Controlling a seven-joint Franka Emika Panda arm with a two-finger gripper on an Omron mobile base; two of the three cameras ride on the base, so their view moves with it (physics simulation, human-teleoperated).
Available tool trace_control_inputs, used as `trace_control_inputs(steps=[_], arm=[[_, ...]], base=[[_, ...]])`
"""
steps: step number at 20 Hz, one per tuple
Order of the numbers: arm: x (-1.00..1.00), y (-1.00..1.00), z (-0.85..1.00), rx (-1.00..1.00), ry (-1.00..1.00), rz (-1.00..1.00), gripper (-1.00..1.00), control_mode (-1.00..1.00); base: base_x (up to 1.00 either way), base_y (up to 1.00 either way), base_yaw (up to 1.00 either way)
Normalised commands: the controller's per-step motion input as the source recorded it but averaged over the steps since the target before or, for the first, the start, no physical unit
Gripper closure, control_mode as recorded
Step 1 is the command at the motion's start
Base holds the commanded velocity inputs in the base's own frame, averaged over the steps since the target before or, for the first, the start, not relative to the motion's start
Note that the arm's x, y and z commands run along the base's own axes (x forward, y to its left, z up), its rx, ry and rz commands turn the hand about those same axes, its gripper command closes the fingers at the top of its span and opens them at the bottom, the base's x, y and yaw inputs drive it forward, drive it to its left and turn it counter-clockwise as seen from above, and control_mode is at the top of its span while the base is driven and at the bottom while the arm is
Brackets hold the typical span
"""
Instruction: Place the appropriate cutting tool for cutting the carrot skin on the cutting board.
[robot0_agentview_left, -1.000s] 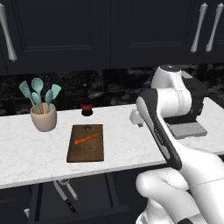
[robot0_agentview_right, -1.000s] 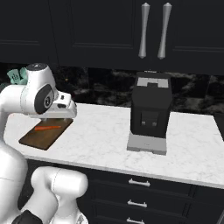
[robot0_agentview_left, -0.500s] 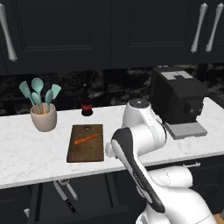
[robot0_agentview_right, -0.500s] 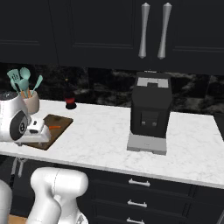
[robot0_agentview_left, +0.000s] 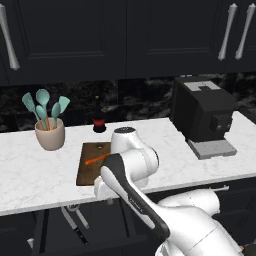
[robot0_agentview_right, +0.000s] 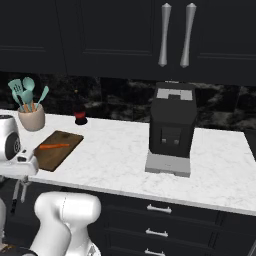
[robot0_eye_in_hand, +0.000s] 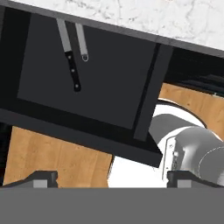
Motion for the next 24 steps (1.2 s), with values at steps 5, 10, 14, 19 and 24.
trace_control_inputs(steps=[5,10,14,19,24], arm=[[-0.03,0.56,-0.58,0.0,0.28,0.01,-1.0,-1.0],[0.0,0.47,-0.85,0.02,0.18,0.01,-1.0,-1.0],[0.02,0.39,-0.75,0.02,0.12,0.0,-1.0,-1.0],[0.17,0.13,-0.64,0.01,0.01,0.0,-1.0,-1.0],[0.26,0.09,-0.35,0.0,0.07,0.0,-1.0,-1.0]], base=[[0.0,0.0,0.0],[0.0,0.0,0.0],[0.0,0.0,0.0],[0.0,0.0,0.0],[0.0,0.0,0.0]])
